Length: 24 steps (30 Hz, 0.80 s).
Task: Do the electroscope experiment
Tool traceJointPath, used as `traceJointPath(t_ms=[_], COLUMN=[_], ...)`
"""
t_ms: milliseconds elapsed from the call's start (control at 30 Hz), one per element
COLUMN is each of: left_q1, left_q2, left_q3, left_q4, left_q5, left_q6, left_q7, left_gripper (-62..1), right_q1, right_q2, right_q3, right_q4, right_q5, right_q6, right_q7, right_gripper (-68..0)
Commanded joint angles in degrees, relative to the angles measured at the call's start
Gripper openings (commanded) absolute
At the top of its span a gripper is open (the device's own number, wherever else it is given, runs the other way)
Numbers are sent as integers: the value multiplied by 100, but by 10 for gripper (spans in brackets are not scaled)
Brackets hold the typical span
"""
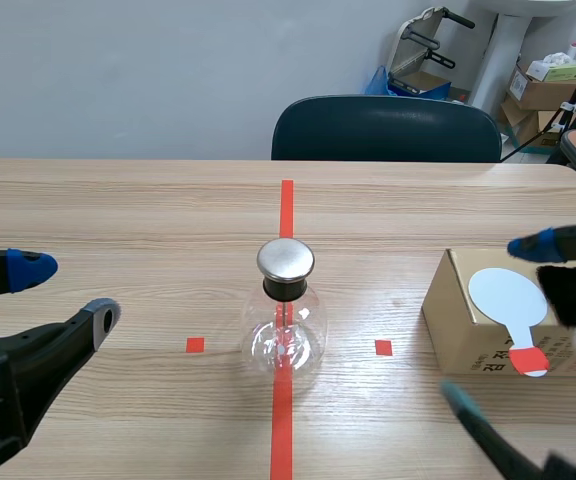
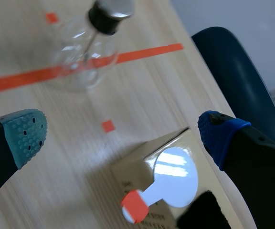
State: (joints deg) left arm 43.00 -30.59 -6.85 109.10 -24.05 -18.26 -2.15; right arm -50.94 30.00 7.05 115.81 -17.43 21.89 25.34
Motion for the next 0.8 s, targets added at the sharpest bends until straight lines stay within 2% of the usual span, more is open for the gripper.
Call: traceJointPath(t_ms=[0, 100, 167, 333, 467, 633, 767], left_q1=[-20, -24, -35, -35, -35, -35, -28], left_q2=[-59, -315, -538, -1257, -1952, -2643, -2949], left_q3=[-28, -22, -11, 343, 793, 1248, 1375], left_q4=[118, 118, 120, 120, 122, 199, 455], left_q5=[-24, -24, -31, -39, -37, -39, -57], left_q6=[-35, -55, -55, -120, -256, -249, -256], left_q7=[-101, -149, -149, -520, -890, -1309, -1320], left_gripper=[-157, -157, -157, -157, -157, -157, -157], right_q1=[-299, -693, -822, -686, -249, 518, 1058], right_q2=[11, -35, -127, -466, -492, -492, -487], right_q3=[39, 39, 39, 31, -236, -710, -1115], right_q4=[68, 4, -170, -977, -1845, -2806, -3217], right_q5=[-557, -1875, -2564, -3845, -4444, -4651, -4688], right_q6=[-326, -1058, -1725, -3390, -4240, -5442, -5956], right_q7=[157, 208, 210, 201, -59, -348, -798], right_gripper=[4, 4, 4, 4, 4, 4, 4])
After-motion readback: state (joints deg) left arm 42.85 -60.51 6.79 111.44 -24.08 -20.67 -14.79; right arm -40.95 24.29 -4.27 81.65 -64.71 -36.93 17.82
